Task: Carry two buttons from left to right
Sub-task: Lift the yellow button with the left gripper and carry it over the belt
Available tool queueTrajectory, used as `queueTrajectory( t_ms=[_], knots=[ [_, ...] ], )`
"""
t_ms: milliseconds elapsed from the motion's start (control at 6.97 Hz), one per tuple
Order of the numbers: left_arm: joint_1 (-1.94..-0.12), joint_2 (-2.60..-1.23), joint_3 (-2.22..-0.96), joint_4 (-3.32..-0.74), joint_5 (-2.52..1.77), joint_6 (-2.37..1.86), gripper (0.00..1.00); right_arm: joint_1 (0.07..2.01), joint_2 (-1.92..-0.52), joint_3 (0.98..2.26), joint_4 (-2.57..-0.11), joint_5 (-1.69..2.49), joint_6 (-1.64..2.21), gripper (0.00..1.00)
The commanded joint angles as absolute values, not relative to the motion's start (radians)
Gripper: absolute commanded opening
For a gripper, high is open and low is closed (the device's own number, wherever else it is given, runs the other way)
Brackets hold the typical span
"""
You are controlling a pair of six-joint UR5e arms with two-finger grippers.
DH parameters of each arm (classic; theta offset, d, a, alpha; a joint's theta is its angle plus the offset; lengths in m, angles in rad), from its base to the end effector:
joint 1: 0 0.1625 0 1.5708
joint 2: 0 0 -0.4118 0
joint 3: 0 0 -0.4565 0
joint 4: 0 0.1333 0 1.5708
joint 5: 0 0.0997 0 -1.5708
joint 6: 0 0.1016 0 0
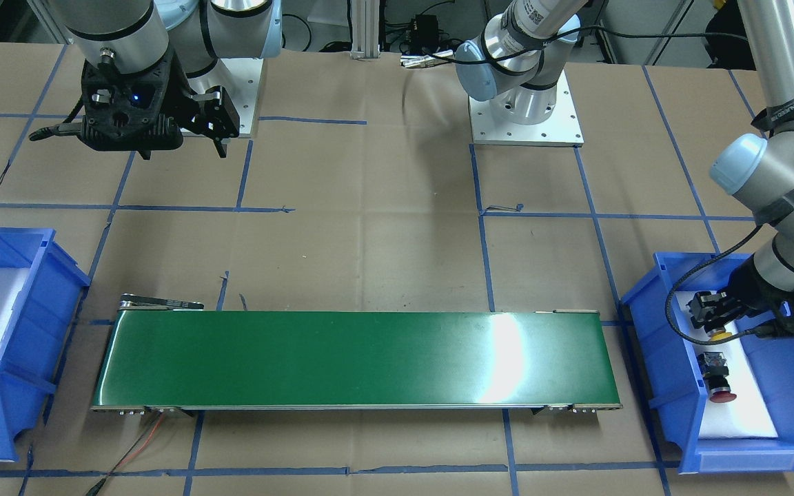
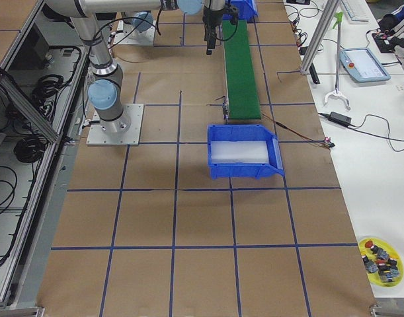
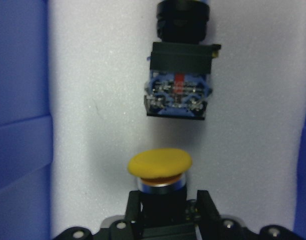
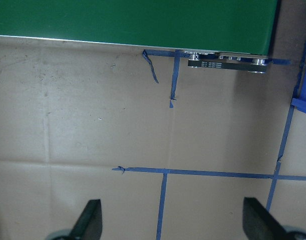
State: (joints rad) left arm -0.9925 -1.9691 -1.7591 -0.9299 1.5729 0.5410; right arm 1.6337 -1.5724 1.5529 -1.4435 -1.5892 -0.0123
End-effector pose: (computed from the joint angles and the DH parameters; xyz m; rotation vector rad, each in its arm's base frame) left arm 0.2411 -0.6128 0.1933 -0.0581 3.1097 -0.0698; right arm 0.1654 -0.5346 0.4715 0.1187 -3.1137 -0.1673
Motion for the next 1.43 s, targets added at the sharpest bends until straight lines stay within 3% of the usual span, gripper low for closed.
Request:
queueTrajectory(
  t_ms=[0, 574, 1291],
  knots=[
    [-0.996, -1.906, -1.616, -1.166, 1.578, 0.549, 0.06, 1.634, -1.572, 1.554, -1.443, -1.589, -0.012, 1.00],
    [-1.116, -1.884, -1.384, -1.506, 1.580, 0.554, 0.06, 1.634, -1.572, 1.554, -1.443, -1.589, -0.012, 1.00],
    [-1.411, -1.913, -1.419, -1.488, 1.571, 0.238, 0.06, 1.634, -1.571, 1.554, -1.443, -1.589, -0.012, 1.00]
  ],
)
